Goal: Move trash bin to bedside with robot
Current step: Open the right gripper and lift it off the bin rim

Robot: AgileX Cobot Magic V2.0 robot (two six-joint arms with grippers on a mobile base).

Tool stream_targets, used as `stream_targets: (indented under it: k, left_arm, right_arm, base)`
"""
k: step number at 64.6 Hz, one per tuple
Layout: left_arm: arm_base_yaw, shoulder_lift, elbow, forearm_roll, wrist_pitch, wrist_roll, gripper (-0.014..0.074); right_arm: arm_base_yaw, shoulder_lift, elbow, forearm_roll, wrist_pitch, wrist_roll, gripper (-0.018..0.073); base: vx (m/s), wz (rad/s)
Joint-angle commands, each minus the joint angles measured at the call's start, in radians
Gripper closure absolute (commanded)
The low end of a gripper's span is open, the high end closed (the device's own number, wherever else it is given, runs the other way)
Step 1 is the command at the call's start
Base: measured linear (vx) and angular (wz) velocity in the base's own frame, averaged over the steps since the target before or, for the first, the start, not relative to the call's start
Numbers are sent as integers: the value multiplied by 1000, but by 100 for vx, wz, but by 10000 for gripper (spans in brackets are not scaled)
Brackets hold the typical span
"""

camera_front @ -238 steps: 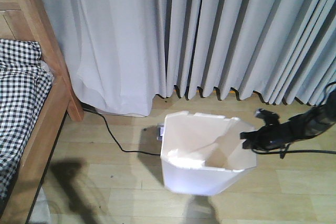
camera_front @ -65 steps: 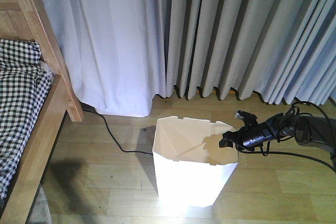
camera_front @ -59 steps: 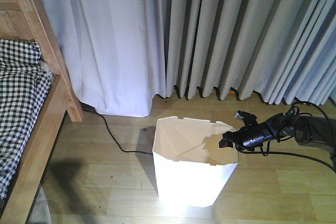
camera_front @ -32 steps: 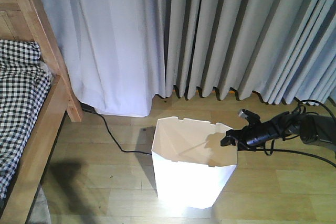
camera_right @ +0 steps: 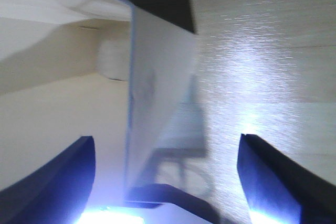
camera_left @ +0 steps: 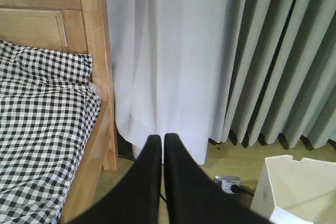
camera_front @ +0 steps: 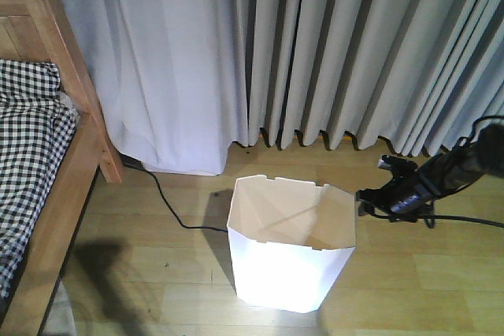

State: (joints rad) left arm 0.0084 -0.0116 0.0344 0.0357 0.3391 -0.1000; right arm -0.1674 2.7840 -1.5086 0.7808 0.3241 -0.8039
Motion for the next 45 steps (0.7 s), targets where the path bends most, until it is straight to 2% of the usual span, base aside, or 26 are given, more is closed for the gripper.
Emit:
stream_targets:
  k: [1,6,22,32,45]
  left_arm:
    - [-1,18,3,-2,-73,-4,603]
    - [-1,18,3,-2,-73,-4,603]
    - [-1,18,3,-2,-73,-4,603]
    - [-1,18,3,-2,-73,-4,603]
    - [-1,18,3,-2,-73,-4,603]
  right_arm:
    - [-1,-171,124,-2,-50,-64,13]
    - [-1,-274,245,-2,-49,-113,13]
    - [0,-712,521,-8,-92,-122,14]
    - [0,-1071,609,-25,-78,-122,14]
    - [0,-1439,627,-22,-23,-103,14]
  base:
    - [0,0]
    - [0,0]
    - [0,0]
    - [0,0]
    - [0,0]
